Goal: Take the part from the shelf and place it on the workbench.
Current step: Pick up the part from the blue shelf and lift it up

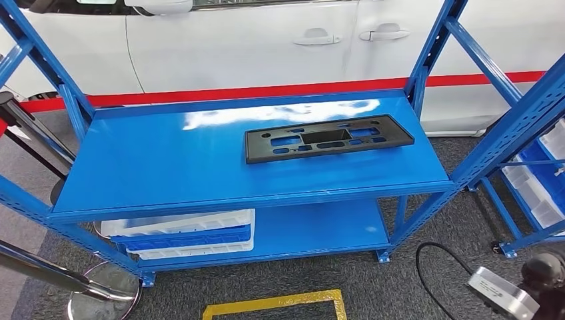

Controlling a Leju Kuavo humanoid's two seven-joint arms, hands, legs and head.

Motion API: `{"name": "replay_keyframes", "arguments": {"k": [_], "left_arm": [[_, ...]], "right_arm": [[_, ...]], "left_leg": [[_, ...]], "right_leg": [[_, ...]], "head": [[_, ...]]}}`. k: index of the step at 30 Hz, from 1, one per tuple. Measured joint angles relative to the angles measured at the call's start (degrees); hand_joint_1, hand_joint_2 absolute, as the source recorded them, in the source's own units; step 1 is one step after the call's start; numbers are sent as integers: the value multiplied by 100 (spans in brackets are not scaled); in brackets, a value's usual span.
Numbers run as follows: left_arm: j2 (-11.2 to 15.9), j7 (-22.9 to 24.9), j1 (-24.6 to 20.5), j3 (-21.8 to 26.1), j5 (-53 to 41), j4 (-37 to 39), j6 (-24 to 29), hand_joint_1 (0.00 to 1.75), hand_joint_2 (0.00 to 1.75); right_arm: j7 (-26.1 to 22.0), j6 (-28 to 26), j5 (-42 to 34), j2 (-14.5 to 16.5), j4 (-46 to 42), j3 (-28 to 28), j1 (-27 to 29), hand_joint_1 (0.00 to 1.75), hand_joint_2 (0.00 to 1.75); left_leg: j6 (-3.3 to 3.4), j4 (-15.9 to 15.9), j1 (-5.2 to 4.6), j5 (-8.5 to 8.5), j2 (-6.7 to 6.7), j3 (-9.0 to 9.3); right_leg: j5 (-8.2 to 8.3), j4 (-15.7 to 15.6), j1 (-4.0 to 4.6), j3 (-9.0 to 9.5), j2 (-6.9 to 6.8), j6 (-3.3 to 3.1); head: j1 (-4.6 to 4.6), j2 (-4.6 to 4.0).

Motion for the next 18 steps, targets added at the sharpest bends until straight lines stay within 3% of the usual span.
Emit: {"name": "replay_keyframes", "arguments": {"k": [5,10,18], "left_arm": [[-9,2,-1,48,-3,4,-53,0,0],[-8,30,-31,79,24,4,-196,0,0],[6,39,-49,84,0,4,-501,0,0]], "right_arm": [[45,173,-194,-103,-284,219,-17,0,0],[394,1082,-912,-257,-289,756,-371,0,0],[691,1994,-1438,-356,-17,1544,-1050,0,0]], "left_leg": [[0,1,-2,0,2,-3],[-3,1,-1,3,10,-3],[-13,0,11,9,12,-16]], "right_leg": [[3,0,-2,0,1,-2],[7,0,-2,-2,8,-7],[10,3,0,-6,12,-13]], "head": [[0,0],[-2,0],[-1,0]]}}
